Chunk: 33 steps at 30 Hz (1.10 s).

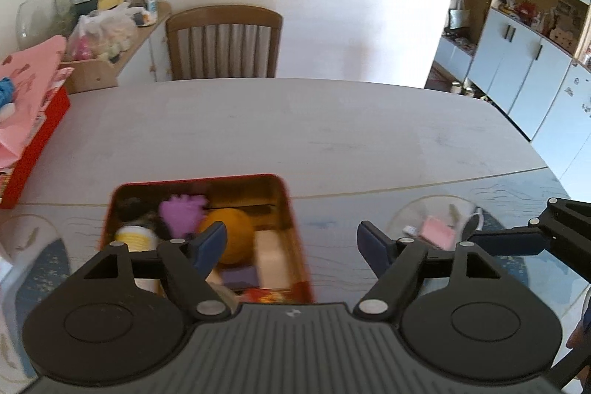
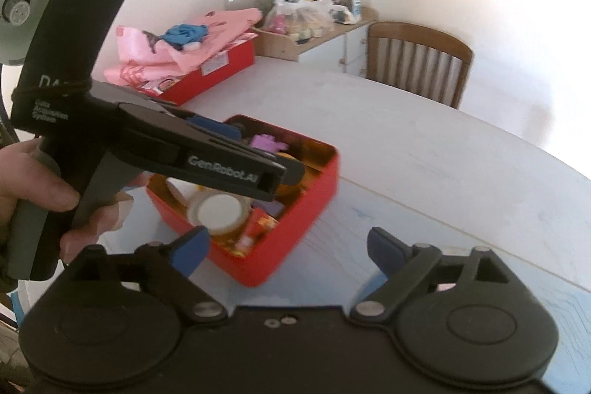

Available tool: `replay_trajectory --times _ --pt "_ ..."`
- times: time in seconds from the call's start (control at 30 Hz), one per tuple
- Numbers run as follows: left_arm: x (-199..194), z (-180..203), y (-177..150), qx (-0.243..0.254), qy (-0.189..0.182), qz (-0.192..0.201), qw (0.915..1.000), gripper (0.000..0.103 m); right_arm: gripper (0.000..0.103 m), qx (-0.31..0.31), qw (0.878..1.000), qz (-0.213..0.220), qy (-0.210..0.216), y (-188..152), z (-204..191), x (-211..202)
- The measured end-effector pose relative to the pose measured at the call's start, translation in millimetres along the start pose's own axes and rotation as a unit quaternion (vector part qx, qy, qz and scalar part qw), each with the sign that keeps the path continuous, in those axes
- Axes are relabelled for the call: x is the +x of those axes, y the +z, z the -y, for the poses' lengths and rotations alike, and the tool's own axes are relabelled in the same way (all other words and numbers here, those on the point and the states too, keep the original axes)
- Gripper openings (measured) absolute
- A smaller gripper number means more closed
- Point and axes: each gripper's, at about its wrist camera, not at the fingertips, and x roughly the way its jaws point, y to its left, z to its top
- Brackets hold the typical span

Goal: Organize rigid objects
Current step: 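Move both tools back toward the pink soap dish and sunglasses, then grasp the pink soap dish with the left tool while the right tool grasps the white sunglasses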

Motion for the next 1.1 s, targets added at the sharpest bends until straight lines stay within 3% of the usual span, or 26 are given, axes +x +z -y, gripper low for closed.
replay_trajectory --times 0.2,0.77,0.93,1.1 --pt "6 35 -2 0.006 -0.015 0.003 0.9999 0.083 0.102 0.029 0.999 0.007 -0.017 -24 33 -23" --pt "64 117 -11 0.046 -0.033 -0.042 0.9975 0.083 0.102 0.076 0.995 -0.013 -0.070 -81 123 -55" --pt "86 133 -14 0.065 -0.038 -0.064 0.9951 0.083 0.100 0.078 0.994 -0.021 -0.067 -90 141 -54" --pt "106 144 -15 0.095 -0.038 -0.074 0.9920 0.083 0.091 0.053 0.995 -0.038 -0.072 -96 151 -43"
